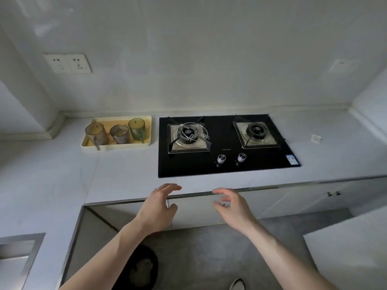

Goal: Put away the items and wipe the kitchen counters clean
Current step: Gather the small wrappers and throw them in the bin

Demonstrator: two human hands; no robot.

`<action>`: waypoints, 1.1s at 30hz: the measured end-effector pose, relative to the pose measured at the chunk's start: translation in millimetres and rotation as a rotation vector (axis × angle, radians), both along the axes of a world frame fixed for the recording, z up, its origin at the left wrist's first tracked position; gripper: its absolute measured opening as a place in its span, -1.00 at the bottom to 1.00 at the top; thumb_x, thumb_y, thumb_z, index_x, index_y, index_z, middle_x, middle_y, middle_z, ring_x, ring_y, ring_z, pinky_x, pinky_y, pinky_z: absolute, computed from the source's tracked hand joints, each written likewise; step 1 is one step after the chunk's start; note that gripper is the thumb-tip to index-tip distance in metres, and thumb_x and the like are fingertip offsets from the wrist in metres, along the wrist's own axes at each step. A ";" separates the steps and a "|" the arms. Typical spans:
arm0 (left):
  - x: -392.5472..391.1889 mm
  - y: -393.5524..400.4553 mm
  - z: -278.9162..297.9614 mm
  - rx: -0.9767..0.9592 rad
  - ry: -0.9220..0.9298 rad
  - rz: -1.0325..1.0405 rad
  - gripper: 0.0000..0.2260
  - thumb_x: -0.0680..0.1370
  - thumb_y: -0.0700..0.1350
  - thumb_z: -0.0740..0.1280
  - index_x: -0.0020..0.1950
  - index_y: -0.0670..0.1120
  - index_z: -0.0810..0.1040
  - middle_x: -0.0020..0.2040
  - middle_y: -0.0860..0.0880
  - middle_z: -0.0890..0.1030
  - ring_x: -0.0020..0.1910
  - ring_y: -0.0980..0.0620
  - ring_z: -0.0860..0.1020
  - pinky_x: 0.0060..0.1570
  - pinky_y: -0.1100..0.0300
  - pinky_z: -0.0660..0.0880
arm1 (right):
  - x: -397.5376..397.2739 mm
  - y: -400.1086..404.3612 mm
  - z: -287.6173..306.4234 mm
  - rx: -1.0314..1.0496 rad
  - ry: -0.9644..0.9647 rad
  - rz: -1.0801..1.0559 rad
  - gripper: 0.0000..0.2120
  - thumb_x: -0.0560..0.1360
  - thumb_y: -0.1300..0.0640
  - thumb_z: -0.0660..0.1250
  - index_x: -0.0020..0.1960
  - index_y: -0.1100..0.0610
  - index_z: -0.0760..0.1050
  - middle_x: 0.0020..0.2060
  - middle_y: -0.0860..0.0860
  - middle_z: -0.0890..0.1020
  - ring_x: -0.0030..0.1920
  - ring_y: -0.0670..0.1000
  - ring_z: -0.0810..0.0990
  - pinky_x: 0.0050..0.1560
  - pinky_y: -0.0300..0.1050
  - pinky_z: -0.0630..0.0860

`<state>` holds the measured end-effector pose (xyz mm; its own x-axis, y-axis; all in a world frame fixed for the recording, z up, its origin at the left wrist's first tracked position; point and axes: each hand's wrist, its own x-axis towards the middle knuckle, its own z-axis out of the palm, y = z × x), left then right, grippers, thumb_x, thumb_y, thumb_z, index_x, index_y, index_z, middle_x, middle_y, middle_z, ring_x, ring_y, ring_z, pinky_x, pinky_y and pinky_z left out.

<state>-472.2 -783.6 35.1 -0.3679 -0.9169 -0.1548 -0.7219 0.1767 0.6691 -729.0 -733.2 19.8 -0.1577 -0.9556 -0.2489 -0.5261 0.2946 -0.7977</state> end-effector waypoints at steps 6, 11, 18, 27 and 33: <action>-126.9 -7.8 11.6 -0.018 0.027 -0.108 -0.53 0.56 -0.20 0.33 0.44 0.13 0.46 0.45 0.18 0.44 0.42 0.12 0.41 0.30 0.30 0.38 | -116.8 17.9 8.4 -0.039 -0.012 -0.111 -0.70 0.53 0.07 0.42 0.22 -0.18 0.56 0.20 -0.30 0.55 0.15 -0.26 0.54 0.06 -0.43 0.49; -229.2 -10.3 17.4 -0.021 0.032 -0.157 -0.53 0.54 -0.21 0.34 0.43 0.10 0.48 0.44 0.17 0.44 0.40 0.11 0.43 0.28 0.33 0.34 | -219.6 32.9 19.3 -0.032 0.007 -0.153 -0.70 0.55 0.05 0.40 0.25 -0.17 0.55 0.19 -0.34 0.53 0.16 -0.28 0.52 0.02 -0.47 0.41; -336.3 -11.6 19.2 -0.007 0.030 -0.218 -0.55 0.55 -0.19 0.34 0.41 0.13 0.49 0.44 0.20 0.43 0.40 0.14 0.42 0.30 0.33 0.35 | -329.9 38.0 21.4 -0.031 0.032 -0.219 -0.69 0.54 0.05 0.41 0.26 -0.17 0.55 0.19 -0.29 0.54 0.14 -0.27 0.53 -0.01 -0.48 0.39; -404.6 -69.6 17.2 -0.008 -0.066 -0.302 -0.54 0.56 -0.15 0.34 0.44 0.15 0.47 0.48 0.19 0.39 0.46 0.14 0.38 0.36 0.32 0.28 | -405.5 7.9 6.6 0.001 0.031 -0.265 -0.68 0.58 0.05 0.40 0.31 -0.12 0.51 0.26 -0.18 0.51 0.23 -0.15 0.51 -0.03 -0.43 0.44; -436.0 -120.0 14.7 0.000 -0.068 -0.339 -0.55 0.56 -0.14 0.32 0.43 0.16 0.47 0.47 0.18 0.41 0.47 0.10 0.37 0.41 0.23 0.33 | -453.3 -31.0 -3.5 0.027 0.102 -0.319 -0.64 0.58 0.04 0.40 0.36 -0.10 0.48 0.33 -0.14 0.49 0.21 -0.12 0.52 0.17 -0.21 0.52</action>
